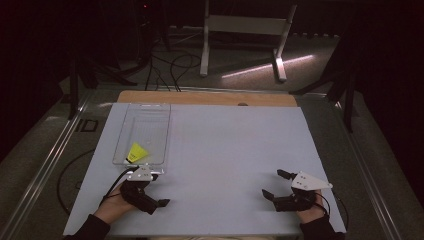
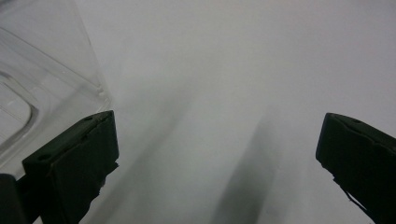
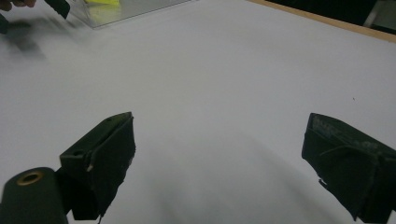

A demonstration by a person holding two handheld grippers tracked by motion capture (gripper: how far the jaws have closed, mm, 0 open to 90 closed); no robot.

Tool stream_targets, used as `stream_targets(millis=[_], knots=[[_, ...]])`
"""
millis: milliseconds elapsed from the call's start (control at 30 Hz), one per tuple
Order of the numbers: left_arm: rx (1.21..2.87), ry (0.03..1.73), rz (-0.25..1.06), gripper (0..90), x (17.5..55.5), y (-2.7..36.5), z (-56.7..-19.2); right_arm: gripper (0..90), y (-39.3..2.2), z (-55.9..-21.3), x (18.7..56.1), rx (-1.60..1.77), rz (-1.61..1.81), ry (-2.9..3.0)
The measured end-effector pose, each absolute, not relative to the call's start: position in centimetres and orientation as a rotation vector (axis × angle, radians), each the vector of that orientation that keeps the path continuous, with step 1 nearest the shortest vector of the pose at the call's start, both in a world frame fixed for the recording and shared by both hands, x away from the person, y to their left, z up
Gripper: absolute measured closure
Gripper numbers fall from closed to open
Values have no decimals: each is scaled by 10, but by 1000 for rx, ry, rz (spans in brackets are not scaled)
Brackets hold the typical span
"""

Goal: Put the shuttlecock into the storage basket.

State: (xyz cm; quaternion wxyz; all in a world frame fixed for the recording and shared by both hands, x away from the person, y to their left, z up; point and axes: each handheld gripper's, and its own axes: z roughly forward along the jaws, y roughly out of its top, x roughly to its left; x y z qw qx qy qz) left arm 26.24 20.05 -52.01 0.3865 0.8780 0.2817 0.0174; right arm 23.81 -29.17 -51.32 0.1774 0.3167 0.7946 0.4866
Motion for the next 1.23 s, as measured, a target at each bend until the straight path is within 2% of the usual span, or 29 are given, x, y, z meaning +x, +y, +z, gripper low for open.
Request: stream_targets(millis=[367, 1233], knots=[[2145, 793, 102, 3, 259, 213, -521, 98, -292, -513, 238, 887, 1391, 2255], [2179, 774, 131, 3, 256, 203, -525, 98, -292, -516, 239, 907, 1387, 2272]])
